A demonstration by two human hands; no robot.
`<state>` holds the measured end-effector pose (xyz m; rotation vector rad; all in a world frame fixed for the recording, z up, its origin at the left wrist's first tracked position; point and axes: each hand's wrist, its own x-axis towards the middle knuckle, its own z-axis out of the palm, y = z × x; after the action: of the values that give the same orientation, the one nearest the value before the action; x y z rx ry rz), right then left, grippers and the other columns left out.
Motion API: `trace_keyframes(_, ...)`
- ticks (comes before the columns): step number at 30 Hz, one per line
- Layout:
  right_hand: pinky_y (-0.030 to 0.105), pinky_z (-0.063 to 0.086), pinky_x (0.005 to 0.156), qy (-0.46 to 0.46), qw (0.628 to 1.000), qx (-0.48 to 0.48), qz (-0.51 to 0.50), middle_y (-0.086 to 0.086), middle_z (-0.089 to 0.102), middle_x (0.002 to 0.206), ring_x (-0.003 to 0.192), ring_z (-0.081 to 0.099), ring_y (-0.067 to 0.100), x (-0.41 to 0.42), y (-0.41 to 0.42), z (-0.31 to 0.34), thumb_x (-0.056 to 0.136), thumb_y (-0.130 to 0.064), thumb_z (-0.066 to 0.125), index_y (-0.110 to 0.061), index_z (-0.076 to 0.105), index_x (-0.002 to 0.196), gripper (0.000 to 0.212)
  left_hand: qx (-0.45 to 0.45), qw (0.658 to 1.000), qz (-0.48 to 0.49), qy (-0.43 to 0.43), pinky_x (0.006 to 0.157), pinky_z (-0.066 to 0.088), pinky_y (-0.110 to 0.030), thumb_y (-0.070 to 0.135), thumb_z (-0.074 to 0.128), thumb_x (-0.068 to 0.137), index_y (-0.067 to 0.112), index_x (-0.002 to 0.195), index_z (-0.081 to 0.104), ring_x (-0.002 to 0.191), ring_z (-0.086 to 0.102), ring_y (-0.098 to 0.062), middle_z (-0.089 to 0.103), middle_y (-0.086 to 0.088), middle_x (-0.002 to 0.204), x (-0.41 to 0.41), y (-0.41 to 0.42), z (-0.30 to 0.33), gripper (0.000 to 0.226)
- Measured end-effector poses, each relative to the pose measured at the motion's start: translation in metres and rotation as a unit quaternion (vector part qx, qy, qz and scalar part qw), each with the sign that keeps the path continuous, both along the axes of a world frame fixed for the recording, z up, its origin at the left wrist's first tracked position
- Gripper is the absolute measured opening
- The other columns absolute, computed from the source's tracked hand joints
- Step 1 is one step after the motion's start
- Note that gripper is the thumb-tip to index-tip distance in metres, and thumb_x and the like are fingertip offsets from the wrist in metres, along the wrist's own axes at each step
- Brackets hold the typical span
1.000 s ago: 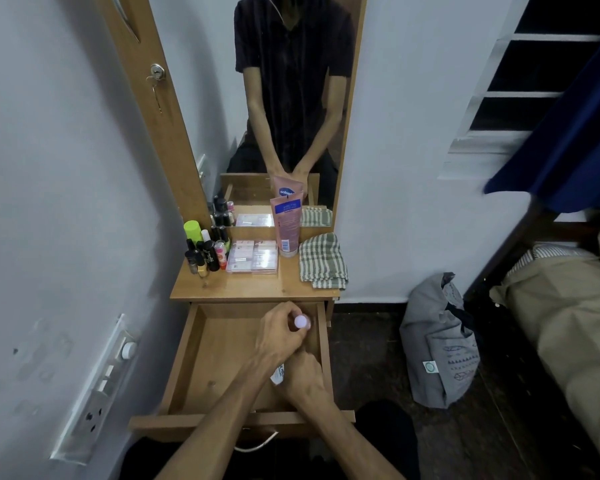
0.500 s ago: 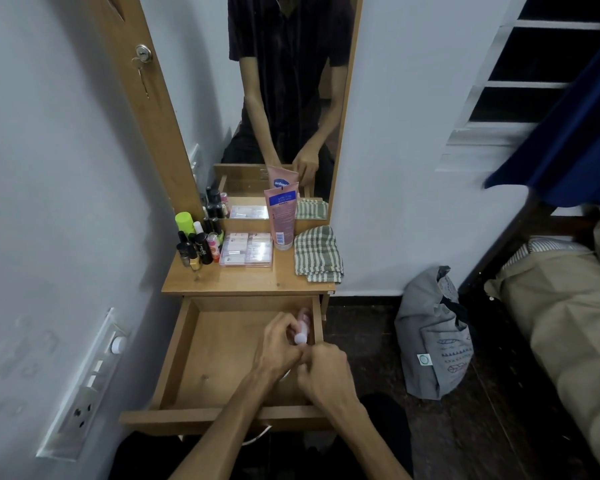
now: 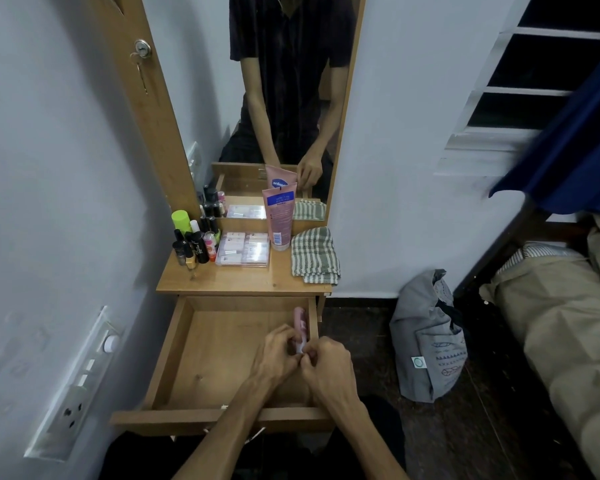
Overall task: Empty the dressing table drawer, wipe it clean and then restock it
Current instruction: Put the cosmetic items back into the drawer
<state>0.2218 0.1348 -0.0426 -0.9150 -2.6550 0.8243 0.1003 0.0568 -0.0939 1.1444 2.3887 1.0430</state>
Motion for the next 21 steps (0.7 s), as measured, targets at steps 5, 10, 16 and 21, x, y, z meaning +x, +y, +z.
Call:
trace_keyframes(5, 0.005, 0.033, 0.059, 0.006, 1.000, -0.011, -0.012, -0.009, 0.068, 0.083, 0.068, 0.054, 0.001, -0.005, 0.000, -0.001, 0.089, -0.025, 0.064, -0.023, 0.075, 0.083, 0.012, 0.048, 0.998, 0.023, 0.019, 0.079, 0.056, -0.028, 0.015, 0.075, 0.080, 0.023, 0.089, 0.072, 0.088, 0.060, -0.002, 0.066, 0.010, 0.097, -0.008, -0.003, 0.014, 0.012)
trace_keyframes(10, 0.012, 0.038, 0.054, 0.060, 0.997, -0.026, -0.031, -0.012, 0.065, 0.071, 0.059, 0.055, 0.002, -0.019, 0.005, 0.008, 0.087, -0.027, 0.066, -0.021, 0.072, 0.074, 0.015, 0.162, 0.978, 0.126, 0.039, 0.066, 0.058, -0.032, 0.011, 0.069, 0.086, 0.022, 0.092, 0.066, 0.076, 0.062, -0.003, 0.064, 0.011, 0.087, -0.042, 0.013, 0.069, 0.014)
trace_keyframes(16, 0.008, 0.043, 0.054, 0.109, 0.992, -0.052, -0.034, -0.023, 0.059, 0.063, 0.074, 0.063, -0.008, -0.034, 0.007, 0.019, 0.093, -0.030, 0.067, -0.022, 0.072, 0.073, 0.022, 0.248, 0.933, 0.223, 0.133, 0.065, 0.049, -0.016, 0.027, 0.076, 0.085, 0.015, 0.117, 0.058, 0.080, 0.058, -0.001, 0.054, 0.003, 0.115, -0.110, 0.056, 0.163, 0.038)
trace_keyframes(21, 0.010, 0.043, 0.054, 0.116, 0.991, -0.058, -0.044, -0.018, 0.060, 0.061, 0.066, 0.063, 0.000, -0.032, 0.000, 0.012, 0.097, -0.031, 0.065, -0.021, 0.071, 0.074, 0.026, 0.141, 0.957, 0.188, 0.172, 0.087, 0.050, -0.031, 0.033, 0.076, 0.084, 0.016, 0.134, 0.056, 0.109, 0.056, -0.015, 0.056, -0.002, 0.127, -0.148, 0.078, 0.198, 0.056)
